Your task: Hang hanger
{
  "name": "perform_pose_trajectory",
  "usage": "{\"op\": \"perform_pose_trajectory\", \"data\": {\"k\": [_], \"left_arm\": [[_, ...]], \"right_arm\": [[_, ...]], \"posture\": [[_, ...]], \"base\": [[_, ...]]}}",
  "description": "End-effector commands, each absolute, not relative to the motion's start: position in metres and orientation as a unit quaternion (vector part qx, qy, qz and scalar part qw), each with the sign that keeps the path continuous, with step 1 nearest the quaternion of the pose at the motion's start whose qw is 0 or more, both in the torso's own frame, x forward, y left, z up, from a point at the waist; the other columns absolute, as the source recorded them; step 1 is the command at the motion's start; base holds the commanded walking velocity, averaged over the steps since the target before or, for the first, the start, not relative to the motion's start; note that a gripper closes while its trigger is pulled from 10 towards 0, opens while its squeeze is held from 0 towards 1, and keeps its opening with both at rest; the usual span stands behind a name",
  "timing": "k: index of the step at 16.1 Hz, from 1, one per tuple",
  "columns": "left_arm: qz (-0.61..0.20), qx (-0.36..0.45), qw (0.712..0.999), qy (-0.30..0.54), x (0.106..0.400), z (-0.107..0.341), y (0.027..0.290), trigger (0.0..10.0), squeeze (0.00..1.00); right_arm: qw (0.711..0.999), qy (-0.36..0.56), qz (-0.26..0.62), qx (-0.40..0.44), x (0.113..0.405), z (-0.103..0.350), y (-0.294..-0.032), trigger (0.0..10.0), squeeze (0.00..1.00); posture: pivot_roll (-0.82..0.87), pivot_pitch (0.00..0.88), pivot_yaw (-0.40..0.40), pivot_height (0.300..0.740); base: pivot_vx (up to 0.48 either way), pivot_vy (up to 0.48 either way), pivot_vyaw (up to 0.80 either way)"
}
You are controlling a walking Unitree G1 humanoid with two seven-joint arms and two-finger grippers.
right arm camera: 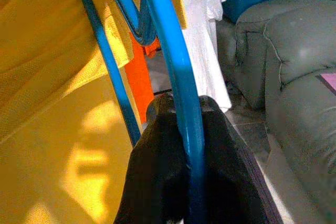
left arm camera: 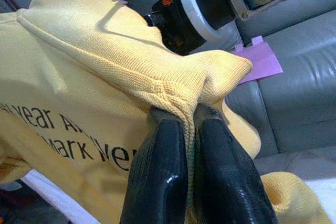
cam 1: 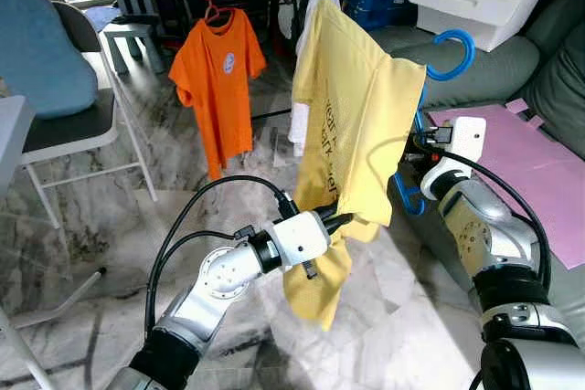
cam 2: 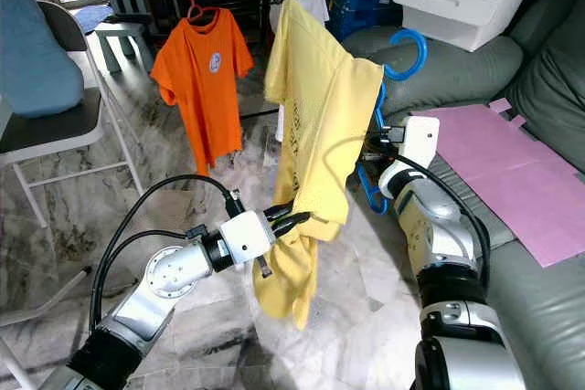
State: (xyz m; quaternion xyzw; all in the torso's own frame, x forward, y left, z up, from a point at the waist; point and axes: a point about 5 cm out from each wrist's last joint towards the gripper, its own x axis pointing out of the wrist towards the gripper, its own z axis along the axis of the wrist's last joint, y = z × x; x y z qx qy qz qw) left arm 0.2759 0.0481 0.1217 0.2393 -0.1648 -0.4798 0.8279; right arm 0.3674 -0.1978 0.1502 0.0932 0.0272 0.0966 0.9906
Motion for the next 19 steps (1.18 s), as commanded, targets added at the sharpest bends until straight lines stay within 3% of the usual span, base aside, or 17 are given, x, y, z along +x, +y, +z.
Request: {"op": "perform_pose_trajectory", "data": {"k": [1, 3, 4, 9, 13, 19], "left_arm": [[-0.516, 0.250, 0.806, -0.148, 0.264, 0.110, 0.043, 10.0, 0.00], [-0.516, 0.250, 0.806, -0.148, 0.264, 0.110, 0.043, 10.0, 0.00], [-0.505, 0.248, 0.820, -0.105, 0.271, 0.101, 0.049, 10.0, 1.00], [-0.459, 0.231, 0.854, -0.081, 0.282, 0.096, 0.055, 10.0, 1.00], [-0.445, 0.235, 0.859, -0.100, 0.286, 0.107, 0.059, 10.0, 1.00], [-0.364, 0.316, 0.866, -0.132, 0.299, 0.117, 0.116, 10.0, 1.00]], "right_arm": [[0.990, -0.042, 0.060, 0.125, 0.376, 0.187, -0.211, 10.0, 0.00], [0.990, -0.042, 0.059, 0.125, 0.377, 0.187, -0.211, 10.0, 0.00], [0.990, -0.037, 0.104, 0.088, 0.372, 0.177, -0.198, 10.0, 0.00], [0.984, -0.025, 0.169, 0.043, 0.362, 0.162, -0.172, 10.0, 0.00], [0.975, -0.021, 0.220, -0.020, 0.353, 0.150, -0.161, 10.0, 0.00], [0.933, 0.028, 0.350, -0.081, 0.327, 0.130, -0.175, 10.0, 0.00]], "posture": [[-0.17, 0.040, 0.008, 0.740], [-0.17, 0.040, 0.008, 0.740], [-0.16, 0.045, 0.015, 0.740], [-0.17, 0.043, 0.018, 0.740], [-0.16, 0.039, 0.013, 0.740], [-0.15, 0.035, 0.009, 0.740]], "base": [[0.000, 0.000, 0.00], [0.000, 0.000, 0.00], [0.000, 0.000, 0.00], [0.000, 0.000, 0.00], [0.000, 0.000, 0.00], [0.000, 0.000, 0.00]]}}
